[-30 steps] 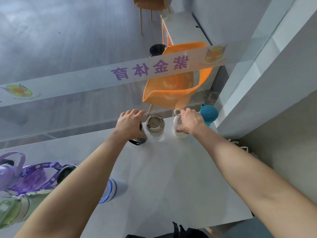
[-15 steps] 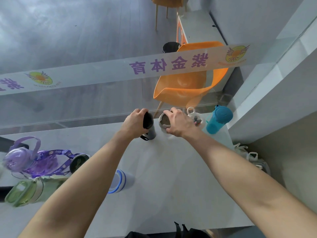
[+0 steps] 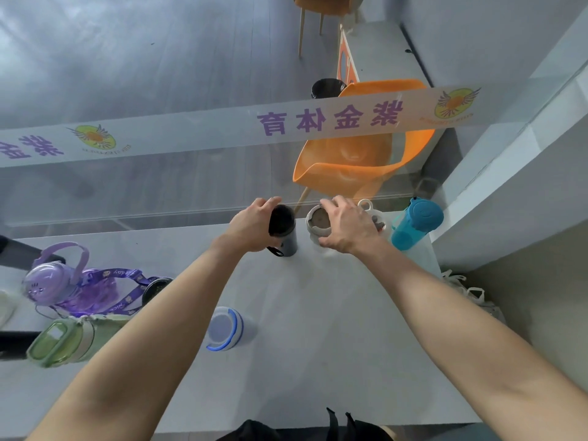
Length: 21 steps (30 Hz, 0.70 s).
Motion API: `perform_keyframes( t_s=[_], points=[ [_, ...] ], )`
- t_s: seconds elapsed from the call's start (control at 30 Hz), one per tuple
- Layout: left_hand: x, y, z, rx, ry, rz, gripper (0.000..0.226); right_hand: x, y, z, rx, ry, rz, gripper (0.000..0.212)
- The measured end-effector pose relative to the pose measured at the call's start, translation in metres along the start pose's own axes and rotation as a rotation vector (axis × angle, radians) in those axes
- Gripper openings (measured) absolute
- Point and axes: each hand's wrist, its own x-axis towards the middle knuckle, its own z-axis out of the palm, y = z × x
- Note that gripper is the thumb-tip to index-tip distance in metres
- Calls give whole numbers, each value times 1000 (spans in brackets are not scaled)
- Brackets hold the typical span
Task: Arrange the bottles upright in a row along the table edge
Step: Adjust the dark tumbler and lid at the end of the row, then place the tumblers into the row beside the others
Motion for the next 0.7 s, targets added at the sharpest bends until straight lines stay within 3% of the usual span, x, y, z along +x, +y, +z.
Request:
perform_keyframes(
  t_s=[0.17, 0.23, 0.37, 0.47, 0.57, 0.63, 0.7],
  points=[
    [-32, -55, -25, 30, 60, -90, 71, -22, -37, 17, 163, 549, -100, 42],
    [-50, -83, -31, 36, 47, -126, 60, -36, -66, 26, 277, 594, -247, 29],
    [-84, -132, -40, 30, -50, -156, 47, -56, -129, 53, 362, 353, -418, 31],
    [-106, -157, -40, 64, -132, -137, 47, -64, -175, 61, 341, 61, -448, 65],
    [-121, -178, -35, 136, -325, -117, 80, -76, -211, 73, 165, -243, -362, 116],
    [-127, -188, -27, 150, -419, -108, 114, -83, -226, 85, 41, -363, -302, 124],
    [-131, -195, -13, 182, -419, -58, 125, -87, -235, 94, 15, -407, -248, 117]
  ],
)
